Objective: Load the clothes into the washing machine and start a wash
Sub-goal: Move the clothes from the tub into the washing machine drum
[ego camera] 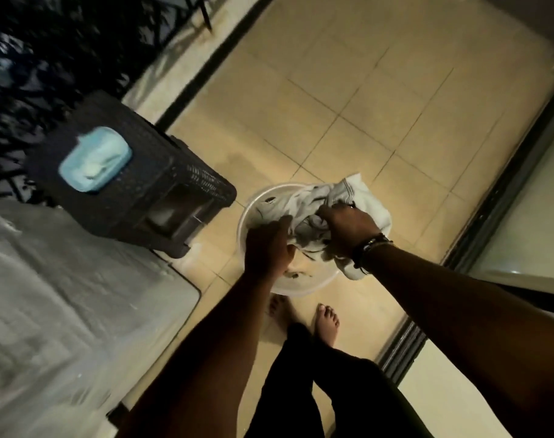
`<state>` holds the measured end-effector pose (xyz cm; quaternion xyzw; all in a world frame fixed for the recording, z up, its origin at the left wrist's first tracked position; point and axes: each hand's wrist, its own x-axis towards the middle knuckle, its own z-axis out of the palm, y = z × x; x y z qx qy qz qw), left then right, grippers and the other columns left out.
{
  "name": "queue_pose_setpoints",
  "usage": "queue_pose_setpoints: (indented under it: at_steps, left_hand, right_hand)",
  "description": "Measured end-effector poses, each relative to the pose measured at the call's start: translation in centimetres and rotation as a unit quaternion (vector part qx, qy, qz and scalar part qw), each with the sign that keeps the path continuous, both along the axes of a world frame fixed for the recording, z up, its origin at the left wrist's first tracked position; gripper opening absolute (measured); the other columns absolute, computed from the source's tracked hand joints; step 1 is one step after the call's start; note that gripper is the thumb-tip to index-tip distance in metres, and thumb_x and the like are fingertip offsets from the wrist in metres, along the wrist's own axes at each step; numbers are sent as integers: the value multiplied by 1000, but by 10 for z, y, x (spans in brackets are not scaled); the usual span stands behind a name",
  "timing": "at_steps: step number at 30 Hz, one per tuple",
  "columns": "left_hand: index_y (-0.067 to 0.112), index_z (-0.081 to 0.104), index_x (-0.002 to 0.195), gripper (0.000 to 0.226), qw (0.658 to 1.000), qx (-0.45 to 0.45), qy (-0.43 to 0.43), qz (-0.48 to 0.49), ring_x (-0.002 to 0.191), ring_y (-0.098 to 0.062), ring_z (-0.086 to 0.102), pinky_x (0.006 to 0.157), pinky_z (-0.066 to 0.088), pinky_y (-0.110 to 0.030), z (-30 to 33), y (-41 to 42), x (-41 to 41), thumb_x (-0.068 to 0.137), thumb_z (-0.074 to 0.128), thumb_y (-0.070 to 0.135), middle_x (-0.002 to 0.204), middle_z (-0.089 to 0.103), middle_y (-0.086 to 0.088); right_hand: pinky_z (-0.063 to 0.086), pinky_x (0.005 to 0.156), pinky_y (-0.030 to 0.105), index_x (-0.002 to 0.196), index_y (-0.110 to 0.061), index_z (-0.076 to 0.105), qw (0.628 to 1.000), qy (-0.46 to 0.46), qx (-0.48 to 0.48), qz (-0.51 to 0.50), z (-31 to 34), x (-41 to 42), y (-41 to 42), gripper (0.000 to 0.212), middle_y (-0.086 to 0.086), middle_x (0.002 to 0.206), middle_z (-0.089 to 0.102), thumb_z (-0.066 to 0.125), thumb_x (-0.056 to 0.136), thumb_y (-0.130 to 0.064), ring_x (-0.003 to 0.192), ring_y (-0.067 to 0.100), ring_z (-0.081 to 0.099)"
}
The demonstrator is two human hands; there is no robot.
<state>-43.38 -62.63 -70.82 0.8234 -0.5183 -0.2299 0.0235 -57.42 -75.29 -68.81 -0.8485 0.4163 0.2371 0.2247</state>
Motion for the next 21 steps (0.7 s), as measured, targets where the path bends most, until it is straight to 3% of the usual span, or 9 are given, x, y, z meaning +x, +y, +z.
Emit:
queue_pose_setpoints:
  at_steps: [4,9,13,17,21]
  left_hand:
    - [25,48,142,71,999,-39,10,8,94,-32,68,81,52,-39,93,5,0,76,70,37,108,70,-9]
    - [28,42,145,62,995,-73,27,64,110,-34,64,90,50,-39,208,11,0,86,63,33,123,66,-8]
    - [32,43,144,61,983,-123,42,133,117,-37,60,97,49,-41,281,35,-4,86,62,39,129,64,-11]
    - [39,46,137,64,958,-190,66,206,111,-34,63,91,54,-41,345,69,-7,75,51,48,122,69,-8]
    - [34,55,133,53,925,-265,73,263,107,-34,63,86,53,-40,401,108,1,80,58,37,118,70,-10]
  right_hand:
    - [57,72,39,118,-26,53,999,-36,-34,6,99,-2,1,81,8,104,65,88,46,-34,96,32,65]
    - [56,73,35,121,-23,57,992,-97,-75,28,215,-2,1,85,12,107,65,90,44,-34,95,34,65]
    - [57,82,39,128,-19,58,978,-170,-121,20,294,-2,18,72,16,114,66,76,59,-32,102,36,65]
    - [57,82,39,123,-19,59,959,-240,-152,11,363,0,48,64,18,111,66,71,60,-22,102,37,64]
    - [51,79,31,119,-20,62,942,-291,-159,43,426,21,78,55,14,106,70,68,64,-15,102,33,64]
